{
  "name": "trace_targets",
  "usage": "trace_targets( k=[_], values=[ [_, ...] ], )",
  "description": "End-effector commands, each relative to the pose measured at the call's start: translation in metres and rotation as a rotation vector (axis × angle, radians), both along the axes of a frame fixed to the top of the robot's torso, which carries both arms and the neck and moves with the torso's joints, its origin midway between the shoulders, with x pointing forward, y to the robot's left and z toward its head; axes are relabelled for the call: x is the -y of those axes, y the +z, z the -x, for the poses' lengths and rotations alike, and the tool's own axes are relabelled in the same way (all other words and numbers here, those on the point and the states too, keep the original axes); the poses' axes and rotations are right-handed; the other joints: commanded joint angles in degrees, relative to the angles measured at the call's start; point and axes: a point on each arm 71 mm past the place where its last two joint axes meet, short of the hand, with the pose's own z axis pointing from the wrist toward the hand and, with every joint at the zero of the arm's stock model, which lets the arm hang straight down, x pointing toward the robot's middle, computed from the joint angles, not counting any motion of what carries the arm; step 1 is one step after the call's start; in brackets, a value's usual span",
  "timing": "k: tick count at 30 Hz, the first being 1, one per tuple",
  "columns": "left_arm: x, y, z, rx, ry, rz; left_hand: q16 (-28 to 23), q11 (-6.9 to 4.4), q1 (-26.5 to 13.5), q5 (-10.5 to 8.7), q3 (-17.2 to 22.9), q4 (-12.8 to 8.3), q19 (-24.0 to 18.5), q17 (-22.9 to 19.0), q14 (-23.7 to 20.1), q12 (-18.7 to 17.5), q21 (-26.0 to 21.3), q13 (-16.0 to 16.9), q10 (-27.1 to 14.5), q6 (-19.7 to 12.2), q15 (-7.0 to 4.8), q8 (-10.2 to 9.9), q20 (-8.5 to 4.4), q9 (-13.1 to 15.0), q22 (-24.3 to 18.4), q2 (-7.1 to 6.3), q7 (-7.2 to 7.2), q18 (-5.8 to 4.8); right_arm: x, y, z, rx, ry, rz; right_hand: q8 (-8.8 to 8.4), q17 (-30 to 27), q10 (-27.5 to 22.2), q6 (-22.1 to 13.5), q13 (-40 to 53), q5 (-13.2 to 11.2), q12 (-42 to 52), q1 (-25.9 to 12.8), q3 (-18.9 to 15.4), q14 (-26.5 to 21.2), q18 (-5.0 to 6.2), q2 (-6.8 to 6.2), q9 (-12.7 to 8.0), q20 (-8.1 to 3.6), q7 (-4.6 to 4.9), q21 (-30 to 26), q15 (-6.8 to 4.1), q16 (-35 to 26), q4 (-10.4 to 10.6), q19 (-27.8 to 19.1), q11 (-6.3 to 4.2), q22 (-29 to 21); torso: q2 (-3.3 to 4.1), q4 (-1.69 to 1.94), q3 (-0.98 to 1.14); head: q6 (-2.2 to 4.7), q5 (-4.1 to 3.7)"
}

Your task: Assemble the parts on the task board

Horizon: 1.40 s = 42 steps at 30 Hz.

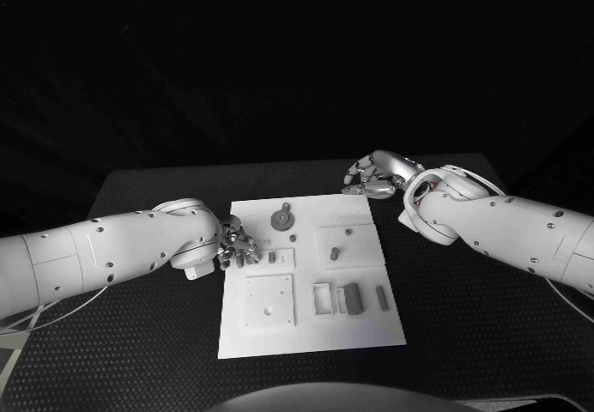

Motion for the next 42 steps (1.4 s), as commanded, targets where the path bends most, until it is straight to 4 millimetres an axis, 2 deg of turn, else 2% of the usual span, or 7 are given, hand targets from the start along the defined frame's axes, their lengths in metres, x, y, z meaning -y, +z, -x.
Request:
trace_targets(
  k=[1,24,27,30,32,37,42],
  values=[
    [0.0022,-0.0008,0.0012,-0.009,-0.025,-0.019,-0.06,-0.04,1.99,0.38,0.68,-0.7,0.07,-0.05,0.48,0.22,0.36,0.09,0.36,0.41,-0.95,0.27,-0.43,0.08,1.2,1.79,0.06,0.53,-0.001,-0.0005,0.0005,-0.005,0.01,0.003,-0.15,0.08,-0.28,0.87,-0.07,0.11,-0.13,-0.41,0.09,0.42,0.73,0.23,0.07,0.06,1.44,-0.3,0.02,-0.32,0.25,-0.03,0.12,1.08,-0.01,-0.04,0.04,-0.06,0.04],
    [0.002,-0.0009,0.0009,-0.007,-0.028,-0.039,-0.11,-0.03,1.98,0.36,0.68,-0.7,0.05,-0.09,0.5,0.21,0.36,0.1,0.31,0.37,-0.94,0.26,-0.42,0.06,1.19,1.69,0.07,0.47,-0.0008,-0.0005,0.0005,-0.006,0.01,0.003,-0.17,0.09,-0.29,0.87,-0.07,0.11,-0.12,-0.42,0.1,0.41,0.73,0.22,0.09,0.05,1.44,-0.3,0.02,-0.32,0.22,-0.03,0.12,1.09,0.0,-0.03,0.01,-0.13,0.03],
    [0.0022,-0.0008,0.0007,-0.004,-0.024,-0.034,-0.17,0.0,1.86,0.27,0.58,-0.66,-0.01,-0.13,0.48,0.17,0.33,0.11,0.25,0.29,-0.9,0.23,-0.4,0.03,1.17,1.31,0.11,0.41,-0.0008,-0.0006,0.0004,-0.005,0.01,0.003,-0.17,0.09,-0.29,0.88,-0.07,0.11,-0.12,-0.43,0.1,0.41,0.73,0.22,0.09,0.04,1.44,-0.3,0.02,-0.32,0.22,-0.04,0.12,1.09,0.0,-0.03,0.01,-0.12,0.02],
    [0.0024,-0.0007,0.0006,-0.003,-0.022,-0.03,-0.31,0.05,1.34,-0.28,0.19,-0.3,-0.09,-0.22,0.45,0.1,0.26,0.12,0.14,0.2,-0.83,0.21,-0.46,-0.01,1.12,0.22,0.16,0.36,-0.0007,-0.0006,0.0003,-0.005,0.01,0.003,-0.18,0.09,-0.29,0.87,-0.07,0.11,-0.12,-0.43,0.09,0.41,0.73,0.21,0.09,0.04,1.44,-0.31,0.02,-0.32,0.22,-0.04,0.12,1.09,0.0,-0.03,0.01,-0.12,0.02],
    [0.0023,-0.0008,0.0006,-0.005,-0.02,-0.027,-0.43,0.06,0.87,-1.99,-0.11,0.31,-0.13,-0.3,0.44,0.04,0.17,0.13,0.07,0.13,-0.81,0.21,-0.55,-0.04,1.07,-0.86,0.18,0.35,-0.0008,-0.0006,0.0004,-0.006,0.01,0.003,-0.18,0.09,-0.3,0.87,-0.07,0.11,-0.11,-0.43,0.09,0.41,0.73,0.21,0.09,0.04,1.44,-0.31,0.02,-0.32,0.22,-0.04,0.12,1.09,0.01,-0.04,0.02,-0.15,0.0],
    [0.0022,-0.0008,0.0007,-0.007,-0.018,-0.022,-0.52,0.09,-1.99,-2.42,-1.46,3.01,-0.12,-0.38,0.4,-0.03,0.0,0.17,0.02,0.05,-0.8,0.26,-0.63,-0.01,0.99,-4.55,0.18,0.3,-0.0008,-0.0006,0.0003,-0.006,0.01,0.003,-0.18,0.09,-0.3,0.88,-0.07,0.1,-0.11,-0.45,0.09,0.41,0.73,0.21,0.1,0.04,1.44,-0.31,0.02,-0.32,0.22,-0.04,0.12,1.09,0.01,-0.05,0.03,-0.18,0.0],
    [0.0025,-0.0007,0.0006,-0.005,-0.018,-0.019,-0.51,0.04,-2.81,-2.45,-1.48,4.52,-0.09,-0.39,0.42,-0.04,-0.08,0.23,0.02,-0.01,-0.86,0.33,-0.72,0.05,0.99,-5.85,0.14,0.34,-0.0014,-0.0004,0.0004,-0.003,0.01,0.001,-0.18,0.09,-0.3,0.88,-0.07,0.1,-0.11,-0.46,0.09,0.4,0.73,0.22,0.1,0.05,1.44,-0.31,0.02,-0.32,0.23,-0.04,0.12,1.09,0.01,-0.09,0.05,-0.15,0.01]
  ],
)
